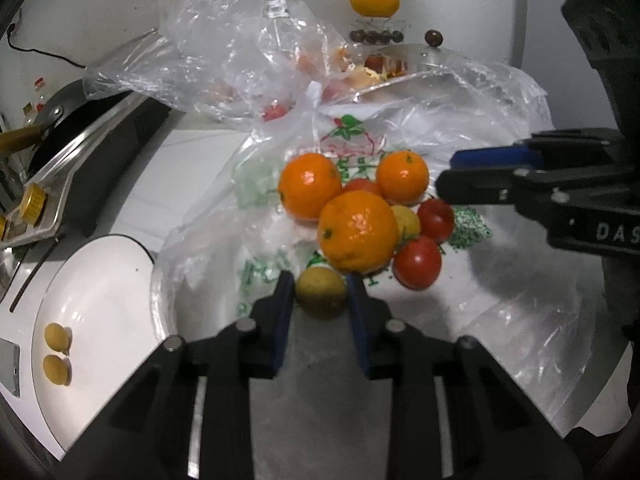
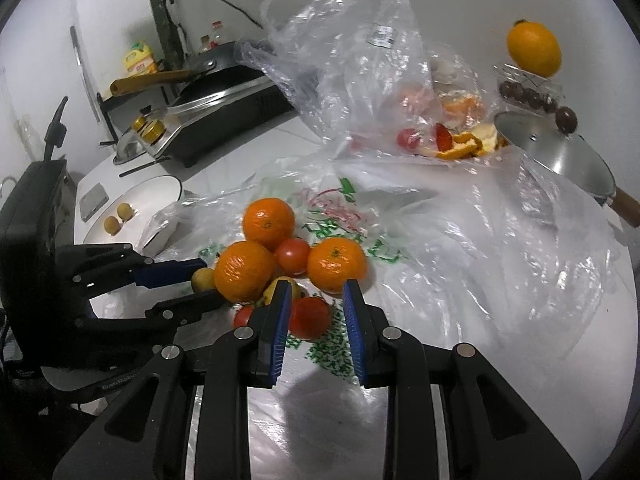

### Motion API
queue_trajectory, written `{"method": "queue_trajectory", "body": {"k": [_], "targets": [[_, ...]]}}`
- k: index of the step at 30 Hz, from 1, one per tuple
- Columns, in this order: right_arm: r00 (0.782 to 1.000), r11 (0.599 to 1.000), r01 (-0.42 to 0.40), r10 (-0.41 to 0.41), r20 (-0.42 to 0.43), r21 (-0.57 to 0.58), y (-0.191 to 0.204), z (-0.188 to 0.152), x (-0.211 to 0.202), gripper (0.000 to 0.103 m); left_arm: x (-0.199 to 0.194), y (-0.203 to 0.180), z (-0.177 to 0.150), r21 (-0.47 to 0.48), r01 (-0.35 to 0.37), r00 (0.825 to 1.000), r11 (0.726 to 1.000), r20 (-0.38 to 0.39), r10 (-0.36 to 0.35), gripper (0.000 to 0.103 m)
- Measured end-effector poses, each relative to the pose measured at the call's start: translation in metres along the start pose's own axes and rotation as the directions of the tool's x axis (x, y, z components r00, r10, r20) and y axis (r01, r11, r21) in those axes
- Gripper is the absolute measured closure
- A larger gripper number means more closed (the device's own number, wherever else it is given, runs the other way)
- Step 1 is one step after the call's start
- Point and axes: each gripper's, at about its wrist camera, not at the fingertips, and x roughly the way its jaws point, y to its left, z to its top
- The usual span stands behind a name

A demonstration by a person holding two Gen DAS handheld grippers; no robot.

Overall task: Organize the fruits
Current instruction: 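Grasp a small yellow fruit with the left gripper while the right gripper grasps another, then lift both held yellow fruits up from the pile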

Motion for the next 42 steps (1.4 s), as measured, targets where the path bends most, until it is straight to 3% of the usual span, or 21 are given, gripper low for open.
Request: {"method": "queue_trajectory", "body": {"k": [11, 28, 37, 42], "targets": [[0.998, 0.998, 0.031, -0.035, -0.056, -0.063, 0.02, 0.007, 0.022, 0.075, -0.024, 0.006, -0.002, -0.023, 0.062, 0.997, 0.998, 0.056, -0.061, 0.075], [0.991, 0.991, 0.054, -0.068, -0.111, -0.124, 0.039, 0.013, 0.044, 0.075, -0.049, 0.016, -0.003, -0.04, 0.059, 0.993, 0.997, 0.108, -0.054, 0.075], [0.981, 0.974, 0.072, -0.108, -0.16, -0.215, 0.049, 0.013, 0.045, 0.075, -0.062, 0.017, -0.005, -0.041, 0.054, 0.991, 0.998, 0.127, -0.048, 0.075], [0.982, 0.965, 0.082, -0.122, -0.147, -0.251, 0.053, 0.01, 0.048, 0.075, -0.064, 0.019, -0.006, -0.054, 0.051, 0.99, 0.997, 0.132, -0.044, 0.075]]}}
